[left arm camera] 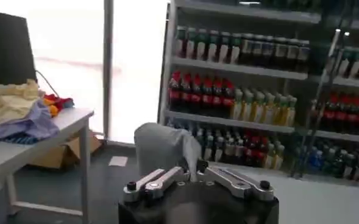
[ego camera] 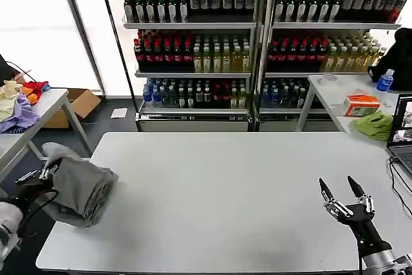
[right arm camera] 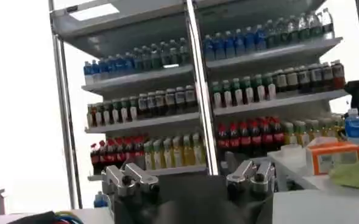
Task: Fold and organize the clothes.
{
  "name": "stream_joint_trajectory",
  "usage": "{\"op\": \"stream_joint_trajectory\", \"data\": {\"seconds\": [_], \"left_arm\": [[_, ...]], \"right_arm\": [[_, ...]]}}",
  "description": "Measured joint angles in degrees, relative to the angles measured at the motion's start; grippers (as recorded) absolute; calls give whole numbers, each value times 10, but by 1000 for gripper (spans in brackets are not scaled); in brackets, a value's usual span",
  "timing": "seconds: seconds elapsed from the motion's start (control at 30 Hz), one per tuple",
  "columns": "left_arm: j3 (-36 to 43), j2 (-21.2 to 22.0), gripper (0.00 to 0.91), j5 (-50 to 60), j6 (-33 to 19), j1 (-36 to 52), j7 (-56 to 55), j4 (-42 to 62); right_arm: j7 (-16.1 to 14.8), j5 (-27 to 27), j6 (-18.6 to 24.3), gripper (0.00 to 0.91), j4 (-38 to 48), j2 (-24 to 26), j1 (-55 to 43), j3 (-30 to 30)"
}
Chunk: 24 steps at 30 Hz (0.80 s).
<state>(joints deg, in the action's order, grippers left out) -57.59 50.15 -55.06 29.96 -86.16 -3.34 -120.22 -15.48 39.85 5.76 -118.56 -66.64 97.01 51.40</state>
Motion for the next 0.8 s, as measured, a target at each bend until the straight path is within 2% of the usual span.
{"op": "stream_joint_trajectory", "data": {"seconds": [0.2,0.47,0.5,0.53,0.57,0.8], "left_arm": [[118,15,10,6,12,55,-62,-34],[338,60,10,-26,20,160,-158,-26],[364,68,60,-30,21,172,-167,-20],[388,77,252,-33,22,183,-176,-15],[415,87,907,-36,22,195,-183,-8],[549,155,907,-50,25,254,-208,42]], "right_arm": [[0,0,1,907,1,-5,4,4],[5,-9,-3,907,-2,-17,9,-5],[6,-12,-4,907,-2,-18,10,-8],[8,-14,-5,907,-2,-20,10,-11],[9,-17,-6,907,-2,-21,10,-13],[26,-48,-28,907,-7,-21,6,-47]]}}
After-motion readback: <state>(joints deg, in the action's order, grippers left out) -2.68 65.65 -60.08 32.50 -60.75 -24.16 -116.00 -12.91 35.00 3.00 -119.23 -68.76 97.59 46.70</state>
